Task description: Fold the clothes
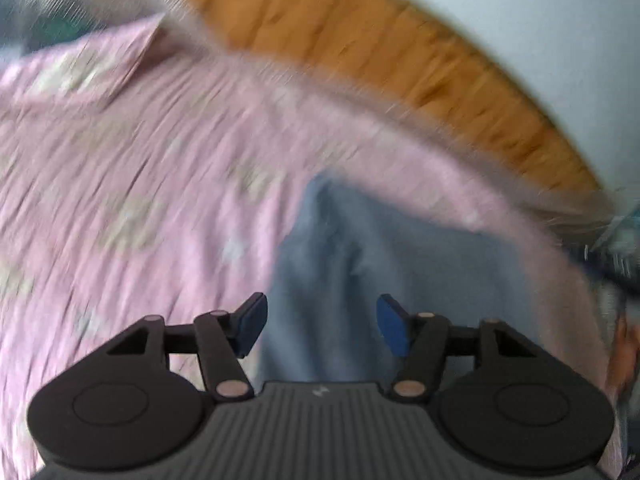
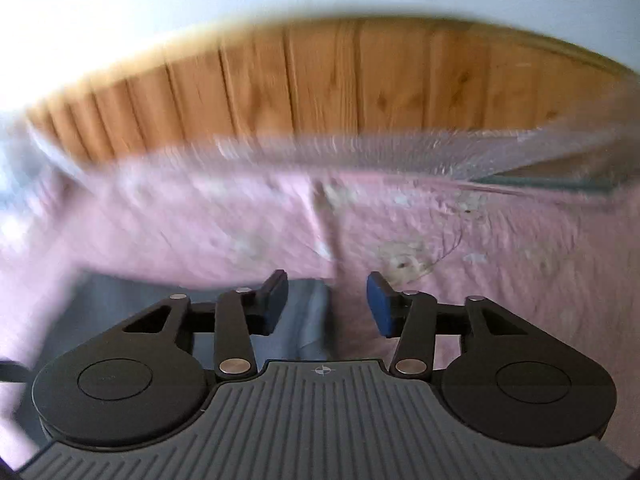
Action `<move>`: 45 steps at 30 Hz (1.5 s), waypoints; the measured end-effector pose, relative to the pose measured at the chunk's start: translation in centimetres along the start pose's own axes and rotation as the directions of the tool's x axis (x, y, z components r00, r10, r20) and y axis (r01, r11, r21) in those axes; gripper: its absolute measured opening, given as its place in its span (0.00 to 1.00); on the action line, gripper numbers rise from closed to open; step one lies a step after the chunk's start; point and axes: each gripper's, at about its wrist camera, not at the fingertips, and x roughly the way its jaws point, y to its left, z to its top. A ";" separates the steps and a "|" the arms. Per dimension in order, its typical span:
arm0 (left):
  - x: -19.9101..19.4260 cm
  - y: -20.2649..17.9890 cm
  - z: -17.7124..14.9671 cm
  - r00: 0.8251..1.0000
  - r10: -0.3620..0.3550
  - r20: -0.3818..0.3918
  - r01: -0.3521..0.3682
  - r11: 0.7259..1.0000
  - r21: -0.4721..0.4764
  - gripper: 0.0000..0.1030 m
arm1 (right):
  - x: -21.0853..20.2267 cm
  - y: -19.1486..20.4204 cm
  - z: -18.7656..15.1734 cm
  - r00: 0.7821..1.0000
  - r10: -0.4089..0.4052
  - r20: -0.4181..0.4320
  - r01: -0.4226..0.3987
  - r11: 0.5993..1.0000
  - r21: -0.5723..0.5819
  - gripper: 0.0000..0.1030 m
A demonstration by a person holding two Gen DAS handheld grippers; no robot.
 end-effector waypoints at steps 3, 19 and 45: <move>3.8 -2.4 3.4 0.999 -0.029 -0.023 0.031 0.995 0.098 0.64 | -4.2 1.6 -3.8 0.998 0.049 0.048 -0.049 0.999 0.015 0.51; 1.7 -3.2 1.9 0.993 -0.103 -0.065 0.110 0.988 0.109 0.55 | -8.2 3.0 -10.6 1.000 -0.009 0.022 0.009 1.000 -0.021 0.48; -15.3 -16.4 -6.6 0.983 0.175 -0.055 -0.149 0.937 0.317 1.00 | -22.2 8.8 -10.9 0.971 -0.238 -0.025 0.238 0.971 -0.011 0.98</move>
